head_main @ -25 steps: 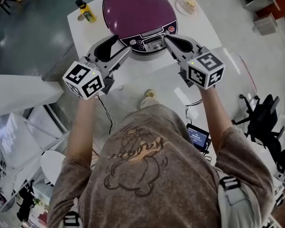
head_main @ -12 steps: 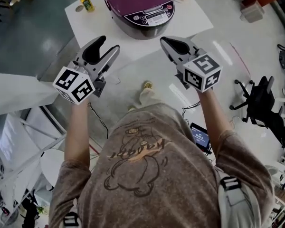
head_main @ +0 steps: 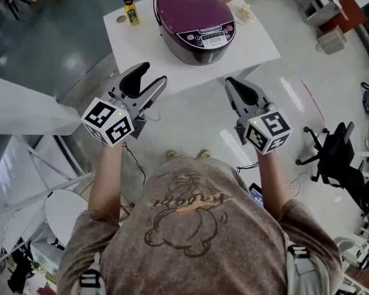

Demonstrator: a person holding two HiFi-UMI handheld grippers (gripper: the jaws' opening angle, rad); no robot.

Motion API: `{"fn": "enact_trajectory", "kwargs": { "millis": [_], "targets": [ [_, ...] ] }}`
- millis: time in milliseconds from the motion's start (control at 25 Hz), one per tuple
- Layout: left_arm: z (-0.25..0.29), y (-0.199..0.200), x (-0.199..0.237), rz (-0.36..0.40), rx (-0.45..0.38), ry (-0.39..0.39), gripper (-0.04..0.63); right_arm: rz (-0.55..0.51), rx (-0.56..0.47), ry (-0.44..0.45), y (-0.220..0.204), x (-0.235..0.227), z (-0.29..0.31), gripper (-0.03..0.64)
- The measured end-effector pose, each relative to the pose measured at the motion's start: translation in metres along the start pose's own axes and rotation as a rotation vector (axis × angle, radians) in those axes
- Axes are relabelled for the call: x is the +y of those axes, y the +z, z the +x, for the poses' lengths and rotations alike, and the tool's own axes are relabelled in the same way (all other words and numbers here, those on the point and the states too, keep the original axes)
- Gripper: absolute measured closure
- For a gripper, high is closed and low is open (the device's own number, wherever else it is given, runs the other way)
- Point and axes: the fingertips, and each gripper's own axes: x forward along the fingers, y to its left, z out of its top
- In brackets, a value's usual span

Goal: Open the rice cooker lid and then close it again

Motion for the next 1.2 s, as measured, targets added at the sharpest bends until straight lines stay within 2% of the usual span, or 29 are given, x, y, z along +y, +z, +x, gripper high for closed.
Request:
{"fn": "enact_trajectory", "kwargs": {
  "millis": [280,480,680,920,1200],
  "targets": [
    [0.002,-0.005,-0.026,0.033,-0.016,0.075,0.322,0.045,-0.077,-0.079,-0.004,-0.027,-0.037,0.612],
    [0.007,-0.018,-0.04,0.021,-0.034,0.13,0.322,0.043,-0.114,-0.073,-0.018,-0.032,-0.048,0.612],
    [0.01,-0.042,-0.054,0.042,0.011,0.143,0.334,0.053,-0.117,-0.065,-0.036,-0.031,-0.052,0.614],
    [0.01,-0.075,-0.061,0.1,0.064,0.19,0.454,0.047,-0.079,-0.048,-0.064,-0.029,-0.05,0.614],
    [0.003,-0.1,-0.061,0.061,0.073,0.237,0.558,0.064,-0.071,-0.047,-0.082,-0.03,-0.053,0.614]
  ]
}}
